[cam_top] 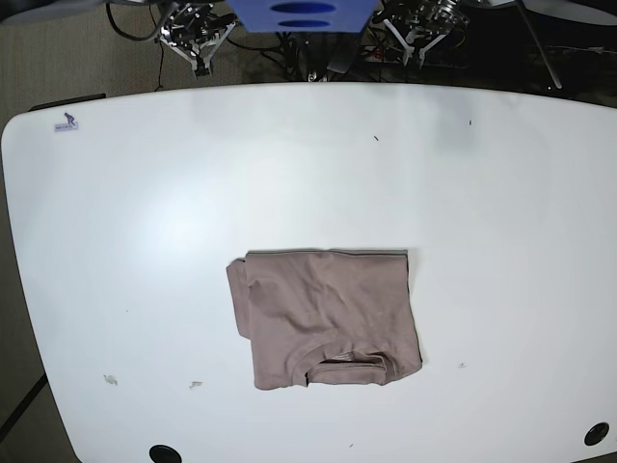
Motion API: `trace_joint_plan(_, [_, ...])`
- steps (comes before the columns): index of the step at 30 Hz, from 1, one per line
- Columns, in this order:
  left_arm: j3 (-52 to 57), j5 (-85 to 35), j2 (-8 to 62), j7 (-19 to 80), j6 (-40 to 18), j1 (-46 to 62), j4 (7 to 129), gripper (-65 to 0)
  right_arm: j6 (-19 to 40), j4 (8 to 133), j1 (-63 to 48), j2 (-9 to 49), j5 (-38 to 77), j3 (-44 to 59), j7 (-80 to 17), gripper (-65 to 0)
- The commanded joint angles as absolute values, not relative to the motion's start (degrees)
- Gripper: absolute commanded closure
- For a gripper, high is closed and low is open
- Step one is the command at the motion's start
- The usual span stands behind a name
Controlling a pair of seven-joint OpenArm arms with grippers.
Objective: Fold the T-shirt properly
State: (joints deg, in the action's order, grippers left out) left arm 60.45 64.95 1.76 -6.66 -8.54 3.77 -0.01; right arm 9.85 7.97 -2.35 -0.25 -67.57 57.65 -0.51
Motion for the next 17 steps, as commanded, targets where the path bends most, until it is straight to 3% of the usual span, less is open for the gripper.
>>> trace_joint_plan(1, [60.4,65.3,1.9,-6.5,-8.6,4.0,0.0,0.0,9.2,8.5,-2.3,0.7,-67.6,57.7,-0.8,0.0])
trace_joint_plan(17, [60.4,66.3,2.5,-6.5,-8.6,4.1,0.0,0.0,9.2,8.2,-0.6,-1.4,-67.3,57.9,-0.8,0.0])
